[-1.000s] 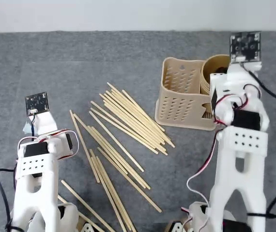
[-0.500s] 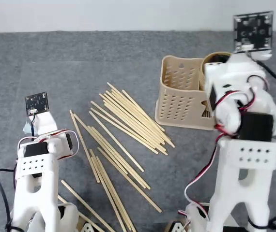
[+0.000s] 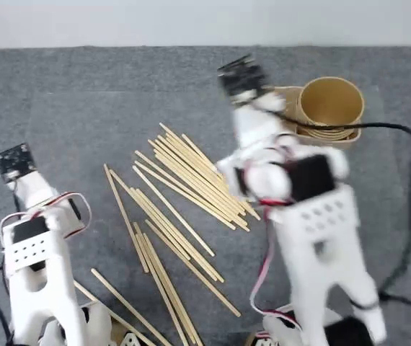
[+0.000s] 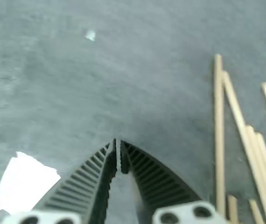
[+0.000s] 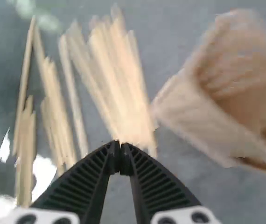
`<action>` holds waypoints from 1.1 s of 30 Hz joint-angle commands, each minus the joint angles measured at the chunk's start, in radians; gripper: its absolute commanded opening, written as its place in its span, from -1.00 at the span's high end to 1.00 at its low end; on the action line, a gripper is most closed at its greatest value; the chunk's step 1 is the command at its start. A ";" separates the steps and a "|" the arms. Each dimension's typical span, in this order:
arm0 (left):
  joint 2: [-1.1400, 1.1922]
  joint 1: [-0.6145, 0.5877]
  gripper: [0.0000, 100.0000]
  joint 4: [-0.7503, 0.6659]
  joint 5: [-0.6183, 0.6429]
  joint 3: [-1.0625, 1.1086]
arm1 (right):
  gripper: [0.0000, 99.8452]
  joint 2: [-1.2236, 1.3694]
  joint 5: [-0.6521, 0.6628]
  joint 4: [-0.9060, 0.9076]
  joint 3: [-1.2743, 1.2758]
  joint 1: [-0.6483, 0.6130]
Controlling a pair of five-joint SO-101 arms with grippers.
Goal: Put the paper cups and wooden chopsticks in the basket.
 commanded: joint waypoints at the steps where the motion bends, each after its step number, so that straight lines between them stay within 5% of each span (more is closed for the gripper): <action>1: -0.034 -0.031 0.97 -0.023 -0.074 -0.036 | 0.95 0.094 -0.074 0.038 -0.054 -0.105; 8: -0.034 -0.034 0.97 -0.023 -0.117 -0.035 | 0.59 0.315 -0.112 0.022 -0.054 -0.260; 20: -0.034 -0.031 0.97 -0.025 -0.117 -0.035 | 0.58 0.429 -0.109 -0.424 0.195 -0.329; 33: -0.026 -0.029 0.97 -0.049 -0.115 -0.033 | 0.58 0.590 -0.109 -0.662 0.270 -0.331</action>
